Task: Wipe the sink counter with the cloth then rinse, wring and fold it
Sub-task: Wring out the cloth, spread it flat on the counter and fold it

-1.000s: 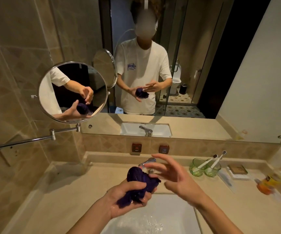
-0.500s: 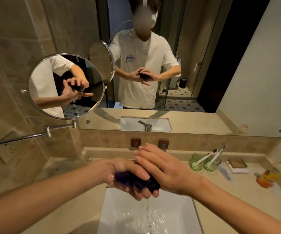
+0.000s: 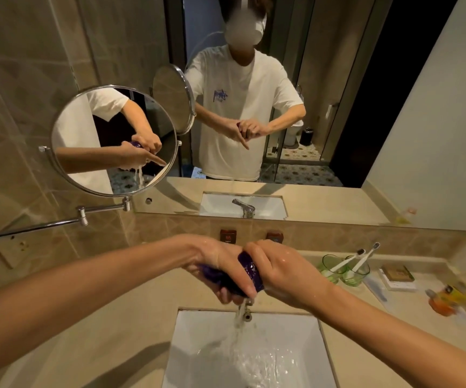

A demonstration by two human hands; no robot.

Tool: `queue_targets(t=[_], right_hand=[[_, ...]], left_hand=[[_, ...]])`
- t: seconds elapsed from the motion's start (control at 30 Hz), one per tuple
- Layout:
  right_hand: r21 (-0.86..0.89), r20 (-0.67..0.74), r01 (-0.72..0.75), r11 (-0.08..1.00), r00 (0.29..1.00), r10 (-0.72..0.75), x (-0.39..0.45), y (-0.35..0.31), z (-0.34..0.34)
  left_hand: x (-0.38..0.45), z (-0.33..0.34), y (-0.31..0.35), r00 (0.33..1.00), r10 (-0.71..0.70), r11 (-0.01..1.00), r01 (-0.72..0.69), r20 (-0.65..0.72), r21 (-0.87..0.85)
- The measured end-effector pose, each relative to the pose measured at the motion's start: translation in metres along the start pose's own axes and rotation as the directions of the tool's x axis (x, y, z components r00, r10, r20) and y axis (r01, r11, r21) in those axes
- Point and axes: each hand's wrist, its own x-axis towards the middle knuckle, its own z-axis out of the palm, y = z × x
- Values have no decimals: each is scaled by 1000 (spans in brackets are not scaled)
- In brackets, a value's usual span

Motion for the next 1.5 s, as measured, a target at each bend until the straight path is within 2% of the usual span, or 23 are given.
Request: queue_targets(t=[0.07,0.2,0.37,0.47,0.57,0.7,0.83,0.87,0.97,1.03,1.1,1.17,1.23,1.43,1.5], right_hand=[[-99,54,-10,995,998,15,1,0,2],[-141,213,-136,981,963,164,3,-2,11],[-261,300,-149,954,927,226,8,0,36],[-284,354,-178,942,894,275,16,4,40],[-290,446,-154,945,851,276,21,6,50],[-270,524,-153,951,805,278,20,6,67],[-287,507,-104,952,827,243,22,3,68],[-301,495,-89,949,836,235,21,3,65],[-347,466,-42,937,859,211,24,2,53],[-355,445,-50,934,869,215,26,1,42],[-346,427,-83,935,873,235,28,-2,34],[-323,448,-116,939,855,260,30,-5,31],[-285,501,-157,946,817,287,33,-8,33],[-156,660,-293,943,679,320,42,0,55],[-133,729,-368,920,593,343,46,3,57]], left_hand=[[6,-1,4,996,-20,995,29,-92,98],[25,4,-4,956,-39,965,112,-291,238],[47,11,-22,859,76,852,207,-506,480],[60,13,-38,776,161,851,204,-610,484],[72,16,-55,710,175,883,193,-682,428],[82,22,-76,666,161,919,168,-728,357],[78,21,-79,665,154,929,154,-731,335],[74,21,-77,686,157,939,120,-710,323],[57,23,-70,807,143,983,-51,-573,174],[48,24,-65,812,161,981,-67,-561,184],[46,23,-60,759,199,950,5,-620,311],[48,24,-57,680,233,896,128,-696,425],[50,26,-60,624,226,853,244,-748,461],[61,31,-72,575,225,784,372,-786,497],[65,33,-74,572,231,735,427,-787,527]])
